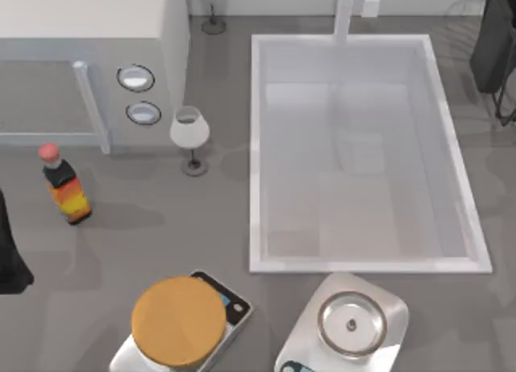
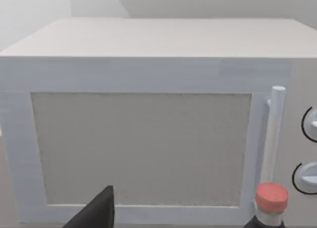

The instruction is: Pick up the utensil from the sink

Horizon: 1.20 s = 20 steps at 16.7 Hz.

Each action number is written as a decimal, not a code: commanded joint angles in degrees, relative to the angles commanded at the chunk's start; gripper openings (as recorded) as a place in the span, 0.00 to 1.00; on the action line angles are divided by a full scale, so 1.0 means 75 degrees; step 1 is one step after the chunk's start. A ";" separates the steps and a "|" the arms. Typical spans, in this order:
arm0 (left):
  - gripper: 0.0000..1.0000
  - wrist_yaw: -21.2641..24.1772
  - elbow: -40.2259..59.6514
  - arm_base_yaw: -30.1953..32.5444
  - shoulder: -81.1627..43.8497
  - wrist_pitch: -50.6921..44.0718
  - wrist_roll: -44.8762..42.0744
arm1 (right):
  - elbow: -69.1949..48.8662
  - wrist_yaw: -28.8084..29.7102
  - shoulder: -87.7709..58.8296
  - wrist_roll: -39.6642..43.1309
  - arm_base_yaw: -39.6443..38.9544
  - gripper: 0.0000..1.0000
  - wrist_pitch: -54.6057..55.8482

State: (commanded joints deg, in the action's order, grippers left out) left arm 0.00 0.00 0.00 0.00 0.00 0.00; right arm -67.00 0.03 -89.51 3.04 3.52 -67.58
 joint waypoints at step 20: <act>1.00 0.0000 0.0000 0.0000 0.0000 0.0000 0.0000 | 0.1684 -0.0004 -0.0410 -0.0021 -0.0002 0.68 0.2106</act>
State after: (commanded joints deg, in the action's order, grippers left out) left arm 0.00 0.00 0.00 0.00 0.00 0.00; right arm -54.37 0.00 -92.59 2.89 3.50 -51.78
